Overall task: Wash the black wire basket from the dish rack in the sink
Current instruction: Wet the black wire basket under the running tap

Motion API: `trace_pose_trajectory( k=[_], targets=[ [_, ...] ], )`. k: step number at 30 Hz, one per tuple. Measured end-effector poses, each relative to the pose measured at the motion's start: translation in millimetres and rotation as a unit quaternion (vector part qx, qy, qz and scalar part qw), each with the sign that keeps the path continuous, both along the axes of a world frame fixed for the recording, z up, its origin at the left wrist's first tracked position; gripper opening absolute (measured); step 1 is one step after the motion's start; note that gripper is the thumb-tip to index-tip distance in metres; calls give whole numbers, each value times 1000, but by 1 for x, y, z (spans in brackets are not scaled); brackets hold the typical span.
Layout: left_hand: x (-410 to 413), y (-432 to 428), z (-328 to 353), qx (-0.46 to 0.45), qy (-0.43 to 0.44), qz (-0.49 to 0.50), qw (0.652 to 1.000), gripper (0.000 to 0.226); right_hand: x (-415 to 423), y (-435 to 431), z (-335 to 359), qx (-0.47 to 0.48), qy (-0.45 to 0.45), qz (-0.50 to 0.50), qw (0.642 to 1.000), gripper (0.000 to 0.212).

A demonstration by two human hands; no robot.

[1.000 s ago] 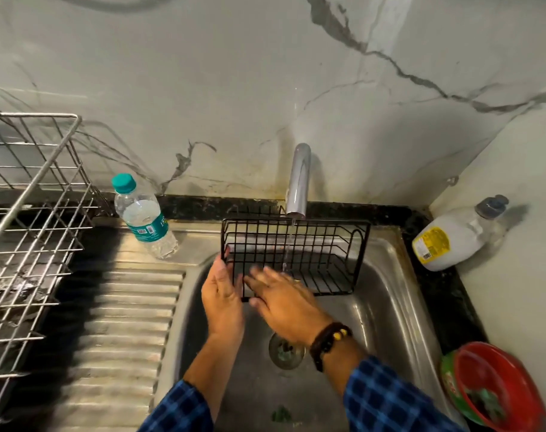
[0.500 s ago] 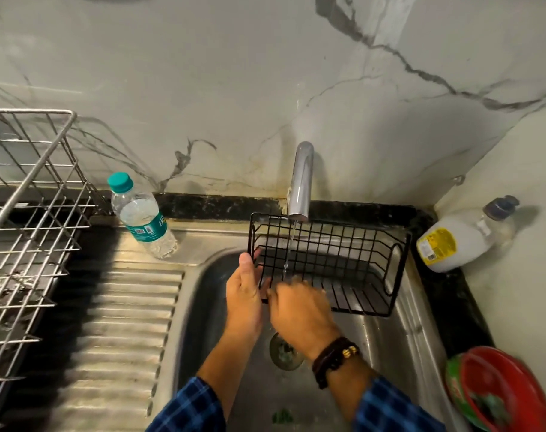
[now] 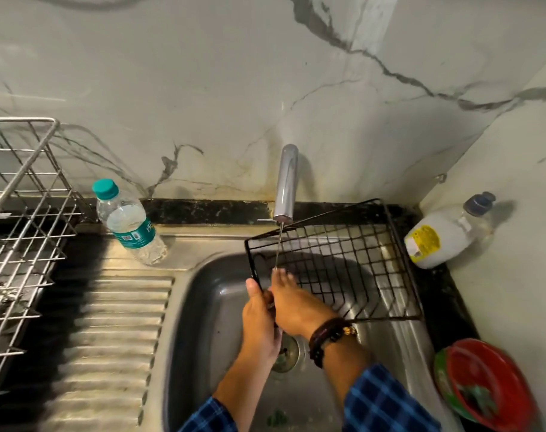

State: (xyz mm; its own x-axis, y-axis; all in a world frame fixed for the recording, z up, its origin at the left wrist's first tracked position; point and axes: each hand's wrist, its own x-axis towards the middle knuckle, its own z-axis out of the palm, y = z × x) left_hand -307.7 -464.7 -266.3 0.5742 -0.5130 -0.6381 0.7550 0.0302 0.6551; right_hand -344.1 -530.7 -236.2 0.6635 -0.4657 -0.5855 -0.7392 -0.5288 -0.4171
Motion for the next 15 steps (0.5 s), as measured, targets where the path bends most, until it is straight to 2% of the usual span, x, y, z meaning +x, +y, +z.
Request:
trace_pose_trajectory(
  k=[2, 4, 6, 8, 10, 12, 15],
  targets=[
    [-4, 3, -5, 16, -2, 0, 1000, 70, -9, 8, 11, -41, 101, 75, 991, 49],
    [-9, 6, -6, 19, 0, -3, 1000, 72, -11, 7, 27, -87, 118, 112, 983, 33],
    [-7, 7, -5, 8, 1, 3, 1000, 73, -10, 1, 42, -134, 64, 67, 987, 28],
    [1, 9, 0, 4, -4, -6, 1000, 69, -2, -6, 51, -201, -58, -22, 978, 22],
    [6, 9, 9, 17, -28, -37, 999, 67, 17, -9, 48, -187, -158, -89, 965, 16],
    [5, 13, 16, 43, -37, -83, 995, 66, 33, -15, 43, -128, -162, -99, 973, 13],
    [5, 26, 26, 100, -67, -119, 986, 66, 30, -29, 33, -121, -157, -166, 966, 32]
  ],
)
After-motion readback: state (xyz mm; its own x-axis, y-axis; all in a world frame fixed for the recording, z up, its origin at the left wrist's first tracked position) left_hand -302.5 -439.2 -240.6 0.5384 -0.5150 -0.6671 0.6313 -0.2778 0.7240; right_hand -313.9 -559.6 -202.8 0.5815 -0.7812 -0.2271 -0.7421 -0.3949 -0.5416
